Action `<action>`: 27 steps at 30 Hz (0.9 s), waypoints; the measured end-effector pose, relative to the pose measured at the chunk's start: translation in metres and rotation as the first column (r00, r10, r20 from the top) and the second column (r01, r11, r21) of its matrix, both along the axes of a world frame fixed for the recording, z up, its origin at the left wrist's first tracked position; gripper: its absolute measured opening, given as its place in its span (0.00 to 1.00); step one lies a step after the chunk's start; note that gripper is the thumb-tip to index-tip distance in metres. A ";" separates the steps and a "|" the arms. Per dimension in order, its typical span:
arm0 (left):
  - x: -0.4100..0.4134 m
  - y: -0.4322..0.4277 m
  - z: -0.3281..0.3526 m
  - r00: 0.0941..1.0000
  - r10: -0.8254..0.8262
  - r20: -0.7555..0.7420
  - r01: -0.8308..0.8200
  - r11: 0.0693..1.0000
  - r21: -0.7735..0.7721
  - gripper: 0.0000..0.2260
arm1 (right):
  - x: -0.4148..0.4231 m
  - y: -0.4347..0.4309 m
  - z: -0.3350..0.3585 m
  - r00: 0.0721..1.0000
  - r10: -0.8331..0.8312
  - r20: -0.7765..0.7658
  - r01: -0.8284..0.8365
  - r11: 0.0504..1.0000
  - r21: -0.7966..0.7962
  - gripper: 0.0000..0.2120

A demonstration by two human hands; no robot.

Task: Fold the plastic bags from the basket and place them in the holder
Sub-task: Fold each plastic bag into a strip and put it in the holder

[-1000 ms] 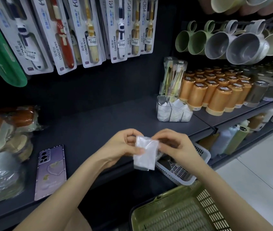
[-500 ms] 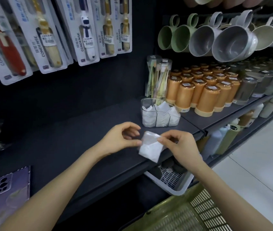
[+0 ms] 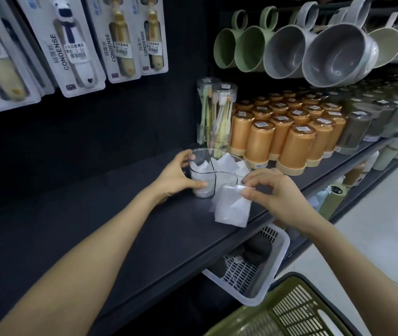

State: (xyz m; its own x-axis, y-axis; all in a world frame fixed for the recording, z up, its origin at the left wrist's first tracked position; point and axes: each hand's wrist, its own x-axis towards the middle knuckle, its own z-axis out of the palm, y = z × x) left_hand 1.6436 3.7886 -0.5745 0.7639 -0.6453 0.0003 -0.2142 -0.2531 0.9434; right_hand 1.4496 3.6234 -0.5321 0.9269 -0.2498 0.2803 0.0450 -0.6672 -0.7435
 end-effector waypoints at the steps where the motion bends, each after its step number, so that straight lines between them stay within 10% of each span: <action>1: -0.004 0.003 -0.001 1.000 -0.001 0.002 0.001 0.999 -0.032 0.44 | 0.001 0.000 0.003 1.000 0.001 -0.003 -0.001 1.000 0.007 0.06; 12: -0.080 0.062 0.011 0.985 -0.090 0.149 0.101 0.993 -0.064 0.43 | 0.044 0.036 0.024 0.997 0.054 -0.059 -0.056 0.998 -0.022 0.08; 17: -0.099 0.089 0.012 0.986 -0.048 0.162 0.056 0.998 -0.043 0.44 | 0.043 0.067 0.016 0.995 -0.014 -0.097 -0.019 0.942 -0.334 0.01; 27: -0.137 0.136 0.005 0.982 0.058 0.178 -0.052 0.998 -0.037 0.46 | 0.025 0.128 -0.005 0.969 0.026 0.247 0.137 0.772 -0.620 0.02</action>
State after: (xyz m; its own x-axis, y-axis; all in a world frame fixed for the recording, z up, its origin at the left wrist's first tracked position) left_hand 1.5070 3.9241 -0.5690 0.7840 -0.5998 0.1601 -0.3669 -0.2396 0.8989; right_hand 1.4746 3.7514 -0.5368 0.8056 0.0093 0.5925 0.1060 -0.9860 -0.1286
